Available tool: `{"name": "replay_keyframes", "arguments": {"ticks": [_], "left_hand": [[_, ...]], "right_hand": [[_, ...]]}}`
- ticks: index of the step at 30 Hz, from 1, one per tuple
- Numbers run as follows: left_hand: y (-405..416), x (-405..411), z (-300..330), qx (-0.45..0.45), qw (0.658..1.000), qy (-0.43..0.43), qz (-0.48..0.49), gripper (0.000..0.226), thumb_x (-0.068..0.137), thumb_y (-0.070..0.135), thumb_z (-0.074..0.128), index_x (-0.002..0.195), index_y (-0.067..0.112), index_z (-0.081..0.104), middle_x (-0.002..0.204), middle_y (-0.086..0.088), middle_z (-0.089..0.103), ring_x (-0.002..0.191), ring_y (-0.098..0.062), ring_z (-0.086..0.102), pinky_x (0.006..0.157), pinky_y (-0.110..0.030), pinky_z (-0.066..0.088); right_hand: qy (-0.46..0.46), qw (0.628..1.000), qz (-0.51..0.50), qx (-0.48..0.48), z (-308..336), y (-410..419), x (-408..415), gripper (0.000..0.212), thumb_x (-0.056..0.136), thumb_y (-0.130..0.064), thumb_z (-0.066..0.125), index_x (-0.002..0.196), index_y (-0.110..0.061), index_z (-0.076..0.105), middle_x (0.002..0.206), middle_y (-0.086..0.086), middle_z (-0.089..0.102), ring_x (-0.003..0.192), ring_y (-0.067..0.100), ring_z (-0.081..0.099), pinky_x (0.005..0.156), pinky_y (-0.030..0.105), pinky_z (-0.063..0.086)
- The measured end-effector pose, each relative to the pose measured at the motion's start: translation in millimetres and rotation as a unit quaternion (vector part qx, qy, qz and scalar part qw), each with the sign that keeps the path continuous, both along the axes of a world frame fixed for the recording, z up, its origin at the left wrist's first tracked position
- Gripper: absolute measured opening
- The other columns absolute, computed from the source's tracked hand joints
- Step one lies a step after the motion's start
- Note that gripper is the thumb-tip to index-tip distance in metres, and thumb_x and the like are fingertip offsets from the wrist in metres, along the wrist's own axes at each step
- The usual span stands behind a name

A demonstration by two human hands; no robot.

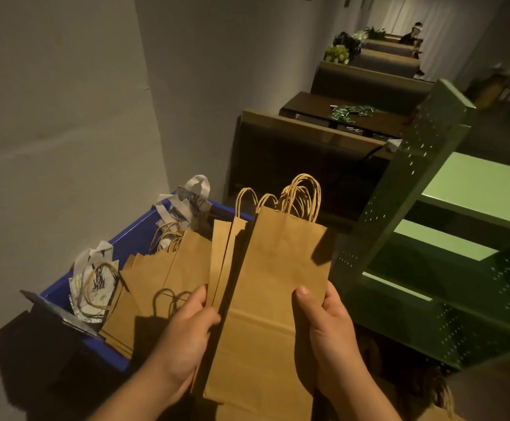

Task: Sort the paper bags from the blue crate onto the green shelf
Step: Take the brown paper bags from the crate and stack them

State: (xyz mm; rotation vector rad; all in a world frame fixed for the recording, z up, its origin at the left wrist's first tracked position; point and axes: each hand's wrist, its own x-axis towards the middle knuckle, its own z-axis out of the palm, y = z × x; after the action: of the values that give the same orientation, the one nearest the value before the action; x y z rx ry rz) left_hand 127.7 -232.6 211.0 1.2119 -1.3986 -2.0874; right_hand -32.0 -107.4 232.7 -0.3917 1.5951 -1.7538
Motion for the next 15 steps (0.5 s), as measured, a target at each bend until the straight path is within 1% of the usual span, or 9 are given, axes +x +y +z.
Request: {"name": "replay_keyframes", "arguments": {"ticks": [3, 6, 8, 9, 11, 12, 13, 14, 15], "left_hand": [[2, -5, 0, 0.021, 1.0, 0.01, 0.014, 0.068, 0.105, 0.01, 0.045, 0.165, 0.023, 0.013, 0.165, -0.004, 0.031, 0.142, -0.029, 0.041, 0.117, -0.054, 0.038], [5, -11, 2, 0.04, 0.998, 0.037, 0.018, 0.067, 0.106, 0.013, 0.045, 0.165, 0.023, 0.013, 0.16, -0.003, 0.037, 0.136, -0.028, 0.046, 0.114, -0.053, 0.041], [8, -17, 7, 0.051, 0.997, 0.056, 0.013, 0.067, 0.107, 0.027, 0.046, 0.165, 0.023, 0.013, 0.153, 0.001, 0.042, 0.132, -0.023, 0.047, 0.112, -0.047, 0.042], [10, -20, 11, 0.053, 0.997, 0.063, 0.007, 0.069, 0.106, 0.036, 0.047, 0.165, 0.023, 0.013, 0.154, 0.001, 0.043, 0.131, -0.021, 0.047, 0.111, -0.044, 0.041], [12, -25, 12, 0.055, 0.997, 0.062, -0.005, 0.082, 0.097, 0.046, 0.056, 0.165, 0.024, 0.014, 0.153, -0.002, 0.047, 0.129, -0.02, 0.05, 0.109, -0.043, 0.042], [13, -27, 12, 0.056, 0.997, 0.053, -0.008, 0.087, 0.094, 0.044, 0.06, 0.165, 0.024, 0.014, 0.143, -0.001, 0.054, 0.124, -0.021, 0.054, 0.107, -0.043, 0.045], [15, -28, 15, 0.061, 0.997, 0.041, -0.017, 0.086, 0.095, 0.039, 0.063, 0.165, 0.024, 0.015, 0.128, 0.002, 0.06, 0.119, -0.021, 0.058, 0.103, -0.044, 0.048], [15, -30, 15, 0.067, 0.997, 0.04, -0.028, 0.082, 0.098, 0.035, 0.062, 0.164, 0.025, 0.016, 0.117, 0.006, 0.06, 0.115, -0.021, 0.059, 0.099, -0.043, 0.05], [14, -31, 12, 0.07, 0.996, 0.037, -0.039, 0.081, 0.099, 0.035, 0.063, 0.164, 0.026, 0.017, 0.114, 0.007, 0.06, 0.115, -0.022, 0.06, 0.099, -0.043, 0.051]], "right_hand": [[0.003, 1.0, -0.006, 0.015, 0, 1, -1, 0.02, 0.101, -0.021, 0.059, 0.117, -0.032, 0.061, 0.1, -0.014, 0.077, 0.088, 0.001, 0.073, 0.074, 0.022, 0.049], [0.009, 1.0, -0.012, 0.024, -1, 3, -5, 0.02, 0.101, -0.021, 0.058, 0.115, -0.035, 0.06, 0.095, -0.019, 0.076, 0.085, -0.002, 0.072, 0.073, 0.019, 0.048], [0.004, 0.999, -0.017, 0.031, -3, 4, -8, 0.021, 0.101, -0.021, 0.058, 0.117, -0.035, 0.06, 0.096, -0.018, 0.077, 0.088, 0.001, 0.072, 0.077, 0.023, 0.048], [0.001, 0.999, -0.018, 0.035, -2, 4, -8, 0.021, 0.102, -0.021, 0.058, 0.117, -0.035, 0.06, 0.097, -0.017, 0.077, 0.089, 0.002, 0.072, 0.078, 0.024, 0.049], [0.0, 0.999, -0.014, 0.045, -3, 5, -8, 0.023, 0.102, -0.021, 0.057, 0.121, -0.035, 0.06, 0.101, -0.014, 0.077, 0.092, 0.005, 0.073, 0.08, 0.026, 0.049], [0.003, 0.999, -0.009, 0.048, -4, 5, -8, 0.024, 0.102, -0.021, 0.057, 0.122, -0.035, 0.06, 0.103, -0.013, 0.077, 0.093, 0.007, 0.073, 0.08, 0.027, 0.05], [0.008, 0.999, -0.004, 0.051, -3, 5, -7, 0.026, 0.103, -0.02, 0.056, 0.124, -0.035, 0.059, 0.105, -0.013, 0.076, 0.094, 0.007, 0.073, 0.08, 0.026, 0.051], [0.014, 0.998, -0.002, 0.053, -3, 5, -7, 0.028, 0.103, -0.02, 0.057, 0.125, -0.037, 0.058, 0.106, -0.013, 0.076, 0.096, 0.007, 0.073, 0.08, 0.026, 0.051], [0.021, 0.998, -0.001, 0.057, -4, 5, -7, 0.03, 0.102, -0.019, 0.057, 0.125, -0.039, 0.058, 0.108, -0.013, 0.076, 0.098, 0.007, 0.073, 0.081, 0.026, 0.052]]}}
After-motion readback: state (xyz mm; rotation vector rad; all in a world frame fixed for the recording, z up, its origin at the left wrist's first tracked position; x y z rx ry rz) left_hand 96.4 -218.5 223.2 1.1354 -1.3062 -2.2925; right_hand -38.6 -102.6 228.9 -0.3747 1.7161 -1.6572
